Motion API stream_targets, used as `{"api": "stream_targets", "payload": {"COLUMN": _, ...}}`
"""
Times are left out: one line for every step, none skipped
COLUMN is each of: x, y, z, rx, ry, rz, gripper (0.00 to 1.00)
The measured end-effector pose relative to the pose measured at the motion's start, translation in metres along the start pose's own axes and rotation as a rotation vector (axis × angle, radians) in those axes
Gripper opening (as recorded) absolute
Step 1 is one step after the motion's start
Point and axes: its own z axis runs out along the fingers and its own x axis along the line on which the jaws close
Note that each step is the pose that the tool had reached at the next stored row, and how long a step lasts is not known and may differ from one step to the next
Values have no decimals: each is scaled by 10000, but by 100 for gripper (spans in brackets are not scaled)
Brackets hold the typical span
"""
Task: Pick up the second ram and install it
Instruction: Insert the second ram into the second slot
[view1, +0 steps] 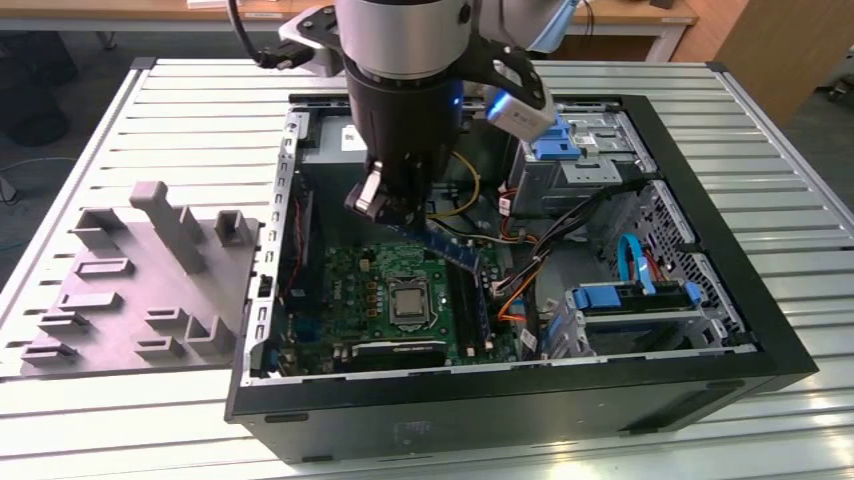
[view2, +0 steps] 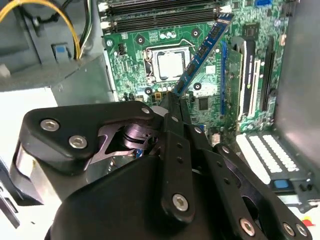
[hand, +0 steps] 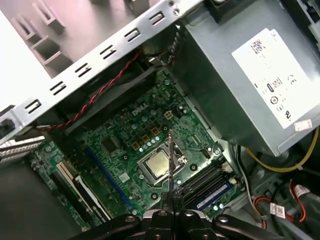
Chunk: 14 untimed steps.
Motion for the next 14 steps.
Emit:
{"api": "stream_targets", "payload": {"x": 0, "y": 0, "z": 1, "rx": 10, "ry": 2, "rz": 178, "gripper": 12}}
{"api": "stream_targets", "payload": {"x": 0, "y": 0, "z": 3, "rx": 21, "ry": 4, "rz": 375, "gripper": 12}}
{"api": "stream_targets", "payload": {"x": 0, "y": 0, "z": 4, "rx": 30, "ry": 7, "rz": 553, "gripper": 12}}
{"api": "stream_targets", "payload": {"x": 0, "y": 0, "z": 5, "rx": 40, "ry": 9, "rz": 734, "gripper": 12}}
{"api": "stream_targets", "payload": {"x": 0, "y": 0, "z": 7, "rx": 49, "ry": 11, "rz": 913, "gripper": 12}}
{"api": "stream_targets", "payload": {"x": 0, "y": 0, "z": 8, "rx": 60, "ry": 14, "rz": 1092, "gripper": 12}}
{"api": "stream_targets", "payload": {"x": 0, "y": 0, "z": 9, "rx": 69, "ry": 16, "rz": 1273, "gripper": 12}}
{"api": "stream_targets", "payload": {"x": 0, "y": 0, "z": 10, "rx": 80, "ry": 19, "rz": 1462, "gripper": 12}}
{"api": "stream_targets", "payload": {"x": 0, "y": 0, "z": 11, "rx": 89, "ry": 21, "rz": 1643, "gripper": 12}}
{"api": "stream_targets", "payload": {"x": 0, "y": 0, "z": 12, "rx": 99, "ry": 24, "rz": 1822, "gripper": 12}}
{"api": "stream_targets", "payload": {"x": 1, "y": 0, "z": 14, "rx": 109, "ry": 26, "rz": 2003, "gripper": 12}}
{"api": "stream_targets", "payload": {"x": 1, "y": 0, "z": 15, "rx": 119, "ry": 29, "rz": 2181, "gripper": 12}}
{"api": "stream_targets", "payload": {"x": 1, "y": 0, "z": 16, "rx": 129, "ry": 31, "rz": 2360, "gripper": 12}}
{"api": "stream_targets", "payload": {"x": 1, "y": 0, "z": 17, "rx": 138, "ry": 33, "rz": 2541, "gripper": 12}}
